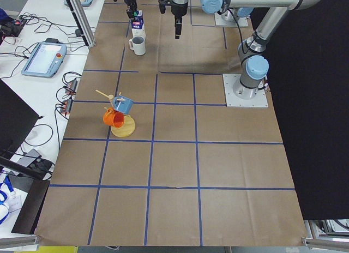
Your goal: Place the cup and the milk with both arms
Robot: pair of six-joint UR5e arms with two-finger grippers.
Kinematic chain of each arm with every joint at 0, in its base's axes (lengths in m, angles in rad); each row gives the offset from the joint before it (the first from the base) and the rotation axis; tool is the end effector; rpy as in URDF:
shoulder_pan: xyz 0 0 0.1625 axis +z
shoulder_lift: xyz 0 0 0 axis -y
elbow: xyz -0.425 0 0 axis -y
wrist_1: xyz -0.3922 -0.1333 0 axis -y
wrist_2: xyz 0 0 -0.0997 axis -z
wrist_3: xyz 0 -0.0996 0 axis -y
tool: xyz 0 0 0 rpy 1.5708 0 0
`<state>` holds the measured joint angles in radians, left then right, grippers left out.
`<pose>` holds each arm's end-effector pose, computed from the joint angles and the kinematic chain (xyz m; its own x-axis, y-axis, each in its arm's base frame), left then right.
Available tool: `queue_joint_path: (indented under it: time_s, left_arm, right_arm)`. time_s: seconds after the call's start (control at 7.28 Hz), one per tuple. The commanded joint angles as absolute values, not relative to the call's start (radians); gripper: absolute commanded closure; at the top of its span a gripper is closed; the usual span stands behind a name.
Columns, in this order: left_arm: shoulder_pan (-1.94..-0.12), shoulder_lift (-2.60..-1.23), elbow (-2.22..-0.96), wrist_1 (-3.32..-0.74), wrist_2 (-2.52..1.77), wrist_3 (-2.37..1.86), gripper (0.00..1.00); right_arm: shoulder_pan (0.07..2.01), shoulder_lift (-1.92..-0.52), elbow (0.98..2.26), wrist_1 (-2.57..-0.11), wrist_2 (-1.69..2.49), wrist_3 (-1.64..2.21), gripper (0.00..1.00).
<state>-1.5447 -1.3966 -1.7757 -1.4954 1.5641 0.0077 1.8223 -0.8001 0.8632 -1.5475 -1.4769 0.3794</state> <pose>-0.1229 -0.4258 0.4740 -0.9998 -0.0181 0.0063 -0.0184 0.9988 -0.0447 0.3318 -0.7183 0.3353 -0.9894 0.1345 -0.0548 0.1276 0.9852 0.1147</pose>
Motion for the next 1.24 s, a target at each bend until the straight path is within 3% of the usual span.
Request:
queue_joint_path:
  time_s: [0.0,0.55,1.1]
  left_arm:
    - [-1.545,-1.39,-1.793,-1.49,1.565,0.008,0.0]
    - [-1.543,-1.379,-1.795,-1.494,1.565,0.008,0.0]
    - [-1.543,-1.378,-1.795,-1.494,1.566,0.008,0.0]
  right_arm:
    - [1.804,-0.813,0.862,-1.537,-1.456,0.365,0.0]
    - [1.735,-1.02,0.908,-1.306,-1.59,0.111,0.0]
    - [1.585,-1.369,1.312,-1.345,-1.589,0.002,0.04]
